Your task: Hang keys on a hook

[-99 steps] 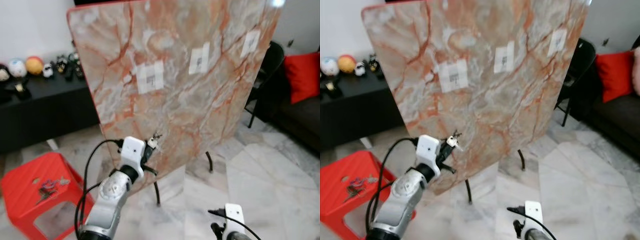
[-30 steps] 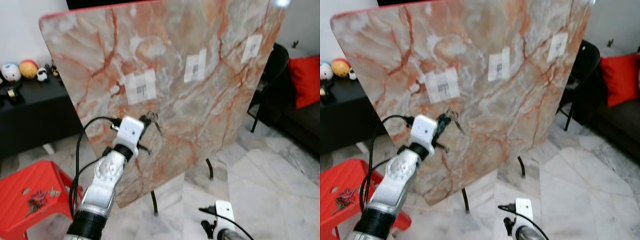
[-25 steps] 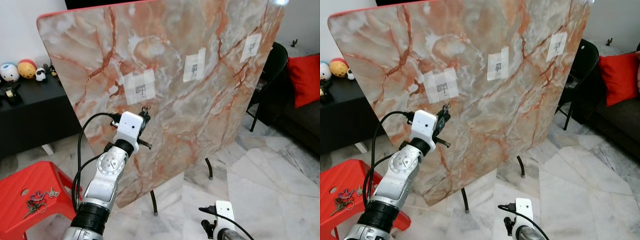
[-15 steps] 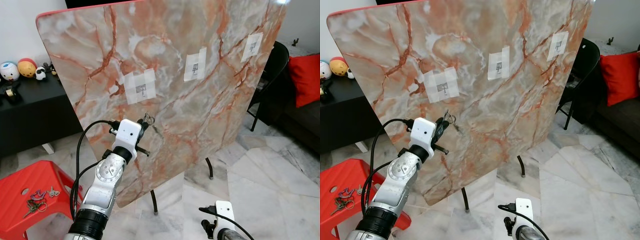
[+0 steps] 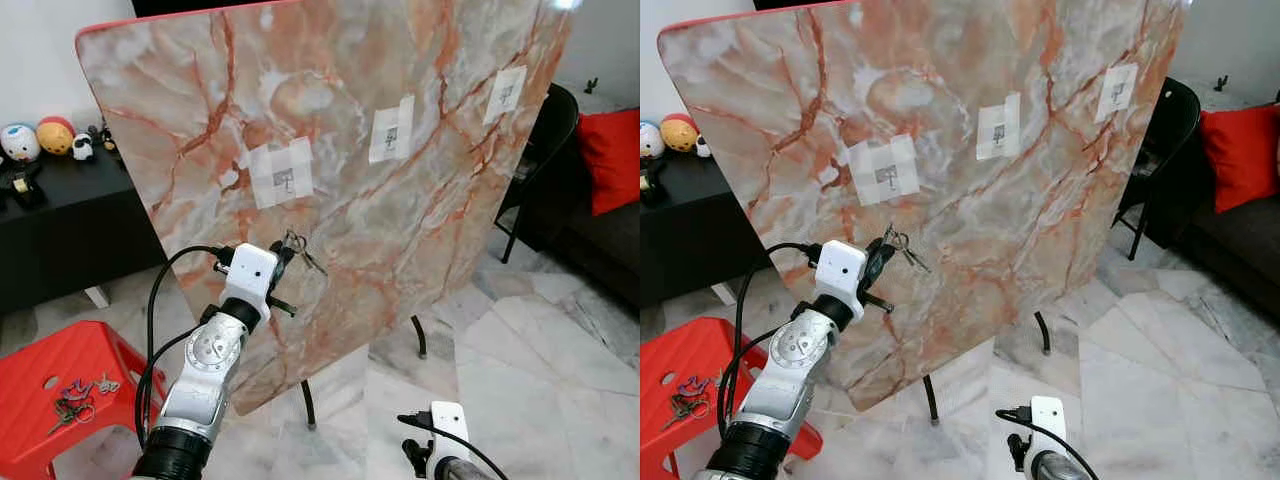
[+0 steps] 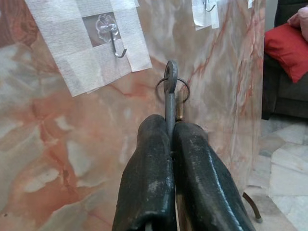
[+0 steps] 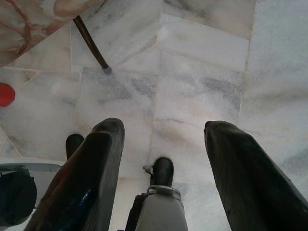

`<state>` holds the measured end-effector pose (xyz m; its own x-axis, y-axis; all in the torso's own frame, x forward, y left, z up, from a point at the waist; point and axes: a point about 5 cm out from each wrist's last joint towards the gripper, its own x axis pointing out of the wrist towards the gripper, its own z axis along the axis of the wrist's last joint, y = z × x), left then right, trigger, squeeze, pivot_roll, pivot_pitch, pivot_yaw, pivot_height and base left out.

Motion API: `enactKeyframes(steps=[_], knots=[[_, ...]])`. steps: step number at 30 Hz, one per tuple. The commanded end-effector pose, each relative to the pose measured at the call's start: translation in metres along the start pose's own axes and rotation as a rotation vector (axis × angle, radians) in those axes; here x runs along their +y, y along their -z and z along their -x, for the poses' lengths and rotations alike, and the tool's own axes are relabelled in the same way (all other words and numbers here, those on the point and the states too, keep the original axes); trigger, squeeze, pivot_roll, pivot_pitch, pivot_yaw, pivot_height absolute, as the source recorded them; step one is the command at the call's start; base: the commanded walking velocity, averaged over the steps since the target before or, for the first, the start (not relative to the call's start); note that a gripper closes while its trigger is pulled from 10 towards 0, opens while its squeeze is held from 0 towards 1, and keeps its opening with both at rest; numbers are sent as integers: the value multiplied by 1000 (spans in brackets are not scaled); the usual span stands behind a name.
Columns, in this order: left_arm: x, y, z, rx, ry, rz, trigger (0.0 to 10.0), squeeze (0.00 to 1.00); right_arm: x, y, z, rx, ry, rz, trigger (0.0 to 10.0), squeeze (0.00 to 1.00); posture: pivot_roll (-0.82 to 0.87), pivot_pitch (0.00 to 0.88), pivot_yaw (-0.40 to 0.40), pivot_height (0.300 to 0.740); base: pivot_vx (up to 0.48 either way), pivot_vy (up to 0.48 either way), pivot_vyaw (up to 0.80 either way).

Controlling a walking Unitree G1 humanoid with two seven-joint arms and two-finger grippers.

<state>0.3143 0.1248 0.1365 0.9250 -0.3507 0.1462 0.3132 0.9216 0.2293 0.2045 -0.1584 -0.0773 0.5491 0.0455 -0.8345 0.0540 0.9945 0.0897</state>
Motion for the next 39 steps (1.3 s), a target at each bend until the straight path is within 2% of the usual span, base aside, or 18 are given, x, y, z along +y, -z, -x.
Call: enactKeyframes(steps=[1, 4, 5, 8, 9, 12, 17, 24, 39], knots=[[-1, -3, 4, -23, 10, 3, 10000, 0, -1, 0, 0, -1, 4, -13, 10000, 0, 53, 0, -32, 740, 240, 0, 0], [-2, 1, 11, -9, 26, -15, 10000, 0, 0, 0, 0, -1, 4, -13, 10000, 0, 53, 0, -32, 740, 242, 0, 0], [-4, 8, 20, 9, 44, -27, 10000, 0, 0, 1, 0, -1, 4, -13, 10000, 0, 49, 0, -29, 740, 240, 0, 0], [-6, 19, 34, 43, 62, -36, 10000, 0, 0, 1, 0, 0, 4, -13, 10000, 0, 45, 0, -27, 740, 0, 0, 0], [-4, 28, 47, 79, 56, -37, 10000, 0, 0, 2, 0, 0, 4, -13, 10000, 0, 42, 0, -22, 740, 0, 0, 0], [1, 35, 61, 113, 37, -42, 10000, 0, 0, 2, 0, 2, 4, -15, 10000, 0, 46, 0, -24, 740, 0, 0, 0], [5, 40, 72, 140, 17, -43, 10000, 0, -1, 3, 0, 5, 5, -12, 10000, 0, 47, 0, -26, 740, 0, 0, 0], [1, 37, 71, 123, 33, -36, 10000, 0, -1, 3, 0, 7, 6, -8, 10000, 0, 49, 0, -28, 740, 0, 0, 0], [-1, 29, 65, 97, 47, -39, 10000, 0, -1, 2, 0, 5, 6, -10, 10000, 0, 50, 0, -31, 740, 366, 0, 0]])
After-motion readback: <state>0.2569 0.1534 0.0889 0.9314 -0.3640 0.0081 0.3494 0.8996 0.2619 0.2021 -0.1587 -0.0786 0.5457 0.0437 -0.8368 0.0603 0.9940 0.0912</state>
